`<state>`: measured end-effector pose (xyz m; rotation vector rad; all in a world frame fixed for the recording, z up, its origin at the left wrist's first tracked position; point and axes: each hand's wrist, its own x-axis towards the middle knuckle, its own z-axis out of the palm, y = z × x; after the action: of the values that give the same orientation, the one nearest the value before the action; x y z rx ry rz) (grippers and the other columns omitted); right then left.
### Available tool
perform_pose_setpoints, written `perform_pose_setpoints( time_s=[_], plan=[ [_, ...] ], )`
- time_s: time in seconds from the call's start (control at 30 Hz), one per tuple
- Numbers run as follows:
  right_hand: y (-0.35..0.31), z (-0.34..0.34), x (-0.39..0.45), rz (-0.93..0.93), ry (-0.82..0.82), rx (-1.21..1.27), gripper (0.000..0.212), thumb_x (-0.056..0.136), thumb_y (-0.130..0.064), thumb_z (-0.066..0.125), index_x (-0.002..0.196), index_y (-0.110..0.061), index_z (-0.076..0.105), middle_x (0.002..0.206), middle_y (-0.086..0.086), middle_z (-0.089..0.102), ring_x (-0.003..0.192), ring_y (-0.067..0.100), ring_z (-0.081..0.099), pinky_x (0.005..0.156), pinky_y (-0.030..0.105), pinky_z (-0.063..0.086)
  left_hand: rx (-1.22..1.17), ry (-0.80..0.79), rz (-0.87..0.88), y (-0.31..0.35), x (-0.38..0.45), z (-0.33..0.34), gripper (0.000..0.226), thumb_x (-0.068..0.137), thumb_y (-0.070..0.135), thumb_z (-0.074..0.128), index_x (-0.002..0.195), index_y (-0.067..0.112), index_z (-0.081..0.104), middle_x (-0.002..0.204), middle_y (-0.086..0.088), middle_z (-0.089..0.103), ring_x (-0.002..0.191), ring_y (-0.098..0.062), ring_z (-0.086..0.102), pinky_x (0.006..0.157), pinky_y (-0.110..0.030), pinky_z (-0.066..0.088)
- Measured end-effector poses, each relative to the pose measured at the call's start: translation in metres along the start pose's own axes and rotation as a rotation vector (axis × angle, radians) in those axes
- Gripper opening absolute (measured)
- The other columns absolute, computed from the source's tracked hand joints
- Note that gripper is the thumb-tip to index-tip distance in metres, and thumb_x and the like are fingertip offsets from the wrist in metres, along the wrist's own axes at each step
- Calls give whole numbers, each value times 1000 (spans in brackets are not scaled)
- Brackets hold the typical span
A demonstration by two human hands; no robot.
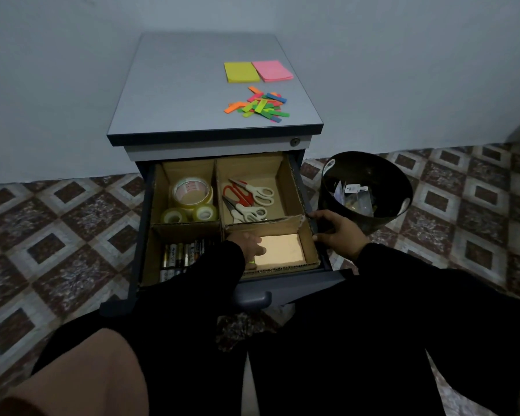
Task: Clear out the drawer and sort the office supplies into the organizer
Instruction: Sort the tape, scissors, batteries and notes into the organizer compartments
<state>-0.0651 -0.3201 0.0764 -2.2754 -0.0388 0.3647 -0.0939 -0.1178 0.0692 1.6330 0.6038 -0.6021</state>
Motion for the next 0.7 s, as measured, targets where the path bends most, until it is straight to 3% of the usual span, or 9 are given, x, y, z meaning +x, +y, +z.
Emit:
perform_pose_setpoints(
  time_s=[0.17, 0.23, 0.3, 0.33, 0.4, 0.5, 0.6, 0.7],
  plan=[
    [-12, -7, 11, 29, 135, -43, 34, 87, -9, 60, 120, -10, 55, 115, 9, 61, 109, 25, 56, 95, 34, 45, 64, -78, 33, 25, -9, -11, 32, 94, 7, 53, 125, -2, 52, 120, -16, 52, 119, -34, 51, 85, -36, 46],
    [-28, -14, 18, -21, 196, -53, 30, 89, -7, 56, 120, -8, 55, 114, 10, 61, 108, 24, 56, 93, 32, 43, 68, -77, 102, 41, -8, -17, 20, 94, 10, 54, 113, 3, 56, 106, -12, 55, 100, -30, 60, 78, -34, 50],
    [-46, -24, 28, -76, 246, -55, 28, 90, -7, 55, 117, -8, 56, 107, 4, 60, 104, 18, 55, 89, 27, 41, 71, -49, 187, 64, -5, -22, 4, 93, 10, 55, 89, 9, 53, 87, -9, 57, 72, -20, 60, 66, -31, 54],
    [-57, -30, 35, -100, 271, -44, 27, 90, -7, 55, 117, -9, 56, 103, 0, 58, 100, 15, 54, 87, 25, 41, 66, -26, 240, 78, -3, -26, 12, 93, 9, 54, 82, 11, 50, 80, -8, 55, 64, -17, 56, 59, -29, 54],
    [-75, -41, 53, -141, 303, 10, 27, 88, -6, 57, 115, -11, 58, 100, 0, 60, 93, 18, 56, 82, 29, 45, 63, 22, 340, 109, -2, -34, 17, 94, 8, 53, 78, 12, 49, 74, -7, 53, 60, -15, 54, 51, -25, 53],
    [-100, -59, 82, -191, 339, 58, 25, 87, -5, 57, 111, -12, 59, 100, 6, 62, 83, 24, 58, 72, 29, 47, 72, 112, 460, 155, 4, -47, 17, 92, 12, 57, 75, 15, 53, 76, -8, 57, 60, -14, 56, 57, -27, 52],
    [-127, -74, 111, -240, 373, 35, 24, 87, -7, 57, 111, -10, 60, 96, 4, 61, 82, 20, 55, 77, 32, 49, 112, 171, 517, 198, 18, -65, 19, 91, 12, 58, 73, 14, 53, 71, -6, 55, 58, -15, 55, 53, -25, 51],
    [-148, -86, 144, -266, 376, 39, 24, 86, -6, 56, 109, -10, 61, 96, 2, 60, 81, 21, 54, 77, 35, 48, 131, 184, 559, 238, 38, -83, 19, 90, 10, 58, 73, 13, 54, 71, -6, 55, 61, -17, 55, 64, -31, 52]
  ],
)
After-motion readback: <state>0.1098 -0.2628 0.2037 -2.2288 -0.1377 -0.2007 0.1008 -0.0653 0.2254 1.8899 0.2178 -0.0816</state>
